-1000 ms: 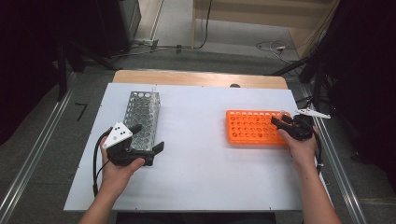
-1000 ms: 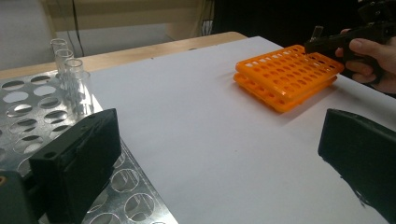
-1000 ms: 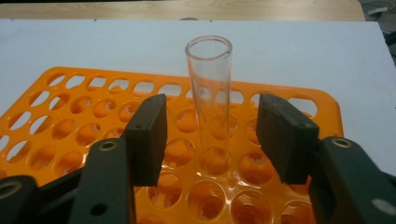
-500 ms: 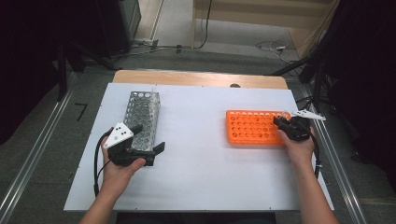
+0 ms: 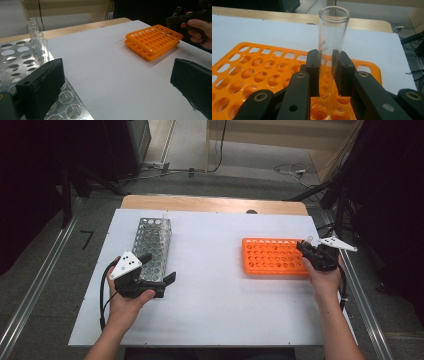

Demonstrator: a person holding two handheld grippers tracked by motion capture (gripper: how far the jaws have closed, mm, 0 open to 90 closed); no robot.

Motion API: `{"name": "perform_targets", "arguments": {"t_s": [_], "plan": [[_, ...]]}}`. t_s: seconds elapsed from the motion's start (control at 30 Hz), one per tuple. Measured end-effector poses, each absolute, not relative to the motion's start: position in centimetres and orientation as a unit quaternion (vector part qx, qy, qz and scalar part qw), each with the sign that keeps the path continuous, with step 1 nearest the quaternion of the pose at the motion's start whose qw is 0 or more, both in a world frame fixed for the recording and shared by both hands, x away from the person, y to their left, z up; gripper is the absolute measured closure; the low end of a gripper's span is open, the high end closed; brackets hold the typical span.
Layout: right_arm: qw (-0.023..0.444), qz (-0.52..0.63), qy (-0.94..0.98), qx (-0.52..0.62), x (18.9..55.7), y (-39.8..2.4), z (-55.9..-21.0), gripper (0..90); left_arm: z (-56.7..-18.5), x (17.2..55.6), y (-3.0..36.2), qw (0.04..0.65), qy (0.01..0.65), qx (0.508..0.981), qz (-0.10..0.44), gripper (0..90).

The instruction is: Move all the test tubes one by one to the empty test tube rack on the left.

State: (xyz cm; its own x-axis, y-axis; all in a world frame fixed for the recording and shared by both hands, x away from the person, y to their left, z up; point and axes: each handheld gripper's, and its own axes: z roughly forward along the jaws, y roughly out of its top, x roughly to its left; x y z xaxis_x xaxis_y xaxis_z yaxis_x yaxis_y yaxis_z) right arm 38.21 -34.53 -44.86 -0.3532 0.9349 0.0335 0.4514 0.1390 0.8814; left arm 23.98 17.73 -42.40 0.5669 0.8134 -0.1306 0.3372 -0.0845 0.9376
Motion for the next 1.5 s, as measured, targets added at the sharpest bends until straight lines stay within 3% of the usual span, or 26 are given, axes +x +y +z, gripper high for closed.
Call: {"name": "perform_targets", "arguments": {"t_s": [0.43,1.5], "plan": [[0.279,0.457,0.714,0.451,35.1,-33.3,-42.8,73.5,-42.1,23.9,17.0,0.544,0.403,0.703,0.219,0.0],[0.213,0.473,0.794,0.316,30.1,-22.1,-42.0,73.5,-41.4,23.6,14.3,0.552,0.381,0.714,0.201,0.0]]}}
